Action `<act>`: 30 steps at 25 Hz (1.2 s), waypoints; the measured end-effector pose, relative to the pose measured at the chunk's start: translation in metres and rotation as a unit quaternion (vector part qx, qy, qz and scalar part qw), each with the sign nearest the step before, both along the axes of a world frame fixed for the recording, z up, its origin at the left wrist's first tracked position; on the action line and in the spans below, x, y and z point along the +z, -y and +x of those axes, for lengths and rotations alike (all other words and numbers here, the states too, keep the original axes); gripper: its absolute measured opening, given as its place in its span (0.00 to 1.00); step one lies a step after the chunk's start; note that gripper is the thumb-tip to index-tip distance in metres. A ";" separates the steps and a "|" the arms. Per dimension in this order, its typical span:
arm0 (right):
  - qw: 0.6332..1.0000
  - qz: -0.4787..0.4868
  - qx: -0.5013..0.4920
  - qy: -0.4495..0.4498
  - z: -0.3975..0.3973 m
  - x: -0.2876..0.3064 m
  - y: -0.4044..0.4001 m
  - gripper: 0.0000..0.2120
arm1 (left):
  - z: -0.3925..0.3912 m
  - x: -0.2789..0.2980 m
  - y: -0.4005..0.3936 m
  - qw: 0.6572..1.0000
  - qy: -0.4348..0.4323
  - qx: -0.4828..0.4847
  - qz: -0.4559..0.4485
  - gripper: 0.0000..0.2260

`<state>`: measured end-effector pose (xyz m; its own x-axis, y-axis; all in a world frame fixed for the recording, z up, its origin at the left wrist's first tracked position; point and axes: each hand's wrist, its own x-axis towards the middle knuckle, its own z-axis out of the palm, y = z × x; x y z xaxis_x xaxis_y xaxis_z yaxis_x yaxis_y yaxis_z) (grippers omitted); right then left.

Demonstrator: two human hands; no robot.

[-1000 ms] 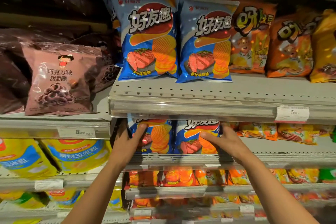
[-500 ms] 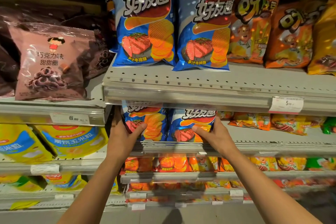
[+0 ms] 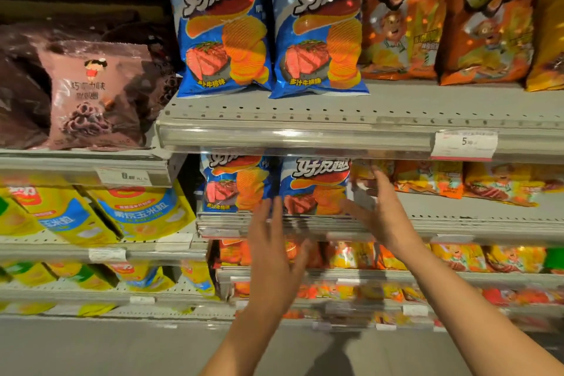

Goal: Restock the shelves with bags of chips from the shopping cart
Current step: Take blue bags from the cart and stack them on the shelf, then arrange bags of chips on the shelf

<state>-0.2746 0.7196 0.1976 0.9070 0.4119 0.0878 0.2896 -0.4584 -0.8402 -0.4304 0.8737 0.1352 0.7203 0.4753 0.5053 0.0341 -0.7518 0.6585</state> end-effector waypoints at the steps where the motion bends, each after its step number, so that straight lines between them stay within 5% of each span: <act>1: 1.000 0.010 0.004 0.009 -0.002 0.002 0.020 0.46 | 0.006 0.002 0.022 1.000 -0.004 -0.019 -0.007 0.34; 5: 0.995 0.090 -0.024 0.047 -0.009 0.001 0.140 0.35 | 0.046 0.007 0.128 0.995 -0.017 -0.093 -0.017 0.29; 11: 0.989 0.059 -0.111 -0.083 -0.010 -0.038 0.374 0.28 | 0.101 -0.003 0.328 0.975 -0.061 -0.212 -0.020 0.26; 17: 0.966 0.012 -0.235 -0.111 -0.018 -0.052 0.552 0.22 | 0.170 -0.016 0.488 0.936 -0.107 -0.332 -0.039 0.24; 23: 0.901 0.048 -0.396 -0.172 0.011 -0.090 0.664 0.30 | 0.268 -0.043 0.607 0.881 -0.177 -0.436 -0.048 0.27; 30: 0.807 0.080 -0.557 -0.181 0.067 -0.095 0.760 0.23 | 0.401 -0.059 0.754 0.770 -0.264 -0.578 -0.048 0.27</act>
<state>-0.2078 -0.0409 0.1028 0.6854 -0.6659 -0.2947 -0.5047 -0.1427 -0.8514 -0.0298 0.1193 0.0758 0.7835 -0.6214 -0.0018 -0.3388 -0.4295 0.8371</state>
